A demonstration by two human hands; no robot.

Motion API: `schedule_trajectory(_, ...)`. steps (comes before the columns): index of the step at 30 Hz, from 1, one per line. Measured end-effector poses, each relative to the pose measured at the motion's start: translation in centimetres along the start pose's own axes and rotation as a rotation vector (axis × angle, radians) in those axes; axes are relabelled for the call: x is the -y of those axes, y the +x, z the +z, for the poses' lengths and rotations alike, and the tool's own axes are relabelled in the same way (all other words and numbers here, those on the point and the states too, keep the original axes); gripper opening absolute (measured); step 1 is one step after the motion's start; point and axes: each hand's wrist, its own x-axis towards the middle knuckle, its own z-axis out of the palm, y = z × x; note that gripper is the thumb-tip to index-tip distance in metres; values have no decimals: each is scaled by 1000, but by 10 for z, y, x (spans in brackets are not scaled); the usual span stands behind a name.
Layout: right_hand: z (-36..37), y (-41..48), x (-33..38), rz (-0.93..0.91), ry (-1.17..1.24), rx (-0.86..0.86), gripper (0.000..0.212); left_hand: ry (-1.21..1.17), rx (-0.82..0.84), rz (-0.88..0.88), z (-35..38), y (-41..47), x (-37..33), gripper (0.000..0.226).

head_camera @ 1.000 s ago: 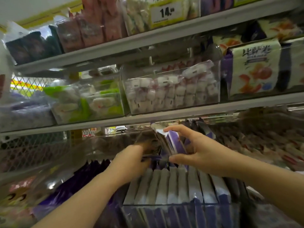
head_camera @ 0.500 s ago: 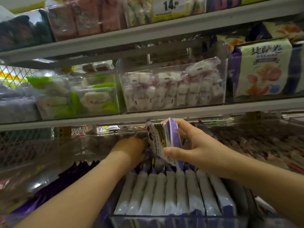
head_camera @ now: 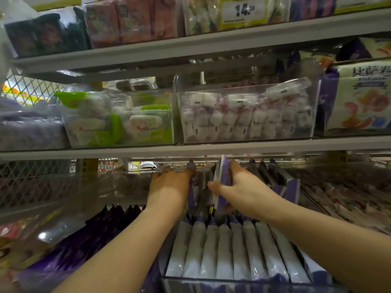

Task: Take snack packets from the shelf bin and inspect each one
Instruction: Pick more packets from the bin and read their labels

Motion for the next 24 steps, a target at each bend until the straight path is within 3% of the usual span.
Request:
schedule_trajectory(5, 14, 20, 9, -35, -263, -15, 35, -29, -37, -4, -5, -6, 0, 55)
schedule_trajectory(11, 33, 38, 1, -38, -467, 134, 34, -92, -63, 11, -7, -10, 0, 42)
schedule_trajectory(15, 27, 39, -19, -98, -559, 107, 72, -114, -18, 4, -7, -8, 0, 48)
schedule_trajectory(17, 26, 41, -25, -133, -567, 94, 81, -128, -14, 9, -6, -7, 0, 44)
schedule_trajectory(24, 43, 44, -29, -198, -794, 115, 76, -145, -38, -2, -2, -8, 3, 47)
